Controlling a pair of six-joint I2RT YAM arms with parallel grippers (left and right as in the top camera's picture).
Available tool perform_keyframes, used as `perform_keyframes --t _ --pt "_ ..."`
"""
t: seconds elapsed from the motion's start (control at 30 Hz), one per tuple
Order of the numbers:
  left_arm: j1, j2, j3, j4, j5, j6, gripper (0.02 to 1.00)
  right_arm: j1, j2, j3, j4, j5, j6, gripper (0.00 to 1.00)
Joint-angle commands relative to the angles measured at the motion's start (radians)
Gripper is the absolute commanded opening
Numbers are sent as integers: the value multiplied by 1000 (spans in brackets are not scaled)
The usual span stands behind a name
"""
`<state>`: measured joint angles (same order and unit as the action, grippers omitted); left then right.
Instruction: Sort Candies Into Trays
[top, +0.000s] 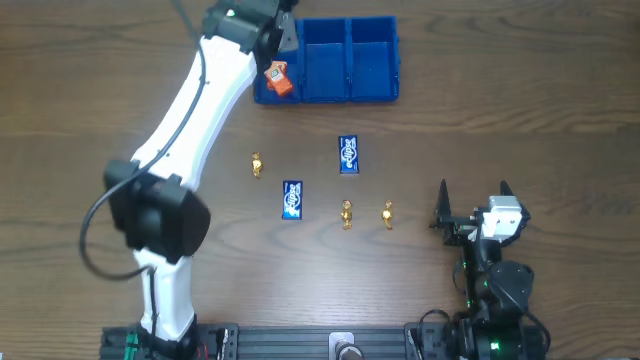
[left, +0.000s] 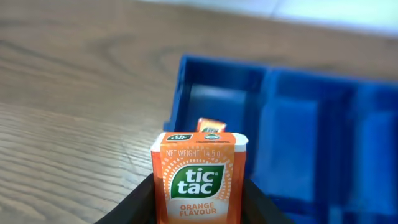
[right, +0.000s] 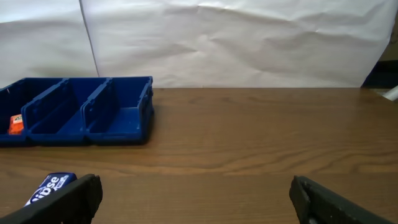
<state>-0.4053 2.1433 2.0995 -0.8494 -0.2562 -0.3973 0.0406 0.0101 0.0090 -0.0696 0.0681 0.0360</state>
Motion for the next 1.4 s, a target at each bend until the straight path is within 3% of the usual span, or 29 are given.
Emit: perform_keyframes --t 0.03,0.27,0.3,0.43,0.53,0.63,0.73,0.83,0.9,1.0,1.2,1.4 --pt "20 121 -16 26 92 62 345 -3 -7 -1 -3 9 -15 998" --pt "27 151 -15 82 127 62 364 -3 -7 -1 -3 9 -15 998" --pt "27 151 -15 83 127 61 408 -3 -7 -1 -3 9 -15 998" --pt "71 139 -16 76 183 60 776 -3 -7 -1 -3 9 -15 998" --pt "94 51 -45 85 149 61 840 -3 -7 -1 -3 9 -15 998" --pt "98 -346 -388 305 55 63 925 -3 -7 -1 -3 9 -15 998" --pt "111 -728 -746 536 12 114 963 -3 -7 -1 -3 9 -15 998" --pt "149 -1085 -1059 697 26 225 972 -3 -7 -1 -4 9 -15 998" --pt "175 -1285 -1248 797 80 322 998 -3 -7 -1 -4 9 -15 998" --pt "272 -1584 -1536 922 183 342 1000 -3 -7 -1 -3 9 -15 998" --pt "351 -1976 -1886 960 235 338 998 -3 -7 -1 -3 9 -15 998" --pt "354 -2123 -2074 959 250 338 1000 -3 -7 -1 -3 9 -15 998"
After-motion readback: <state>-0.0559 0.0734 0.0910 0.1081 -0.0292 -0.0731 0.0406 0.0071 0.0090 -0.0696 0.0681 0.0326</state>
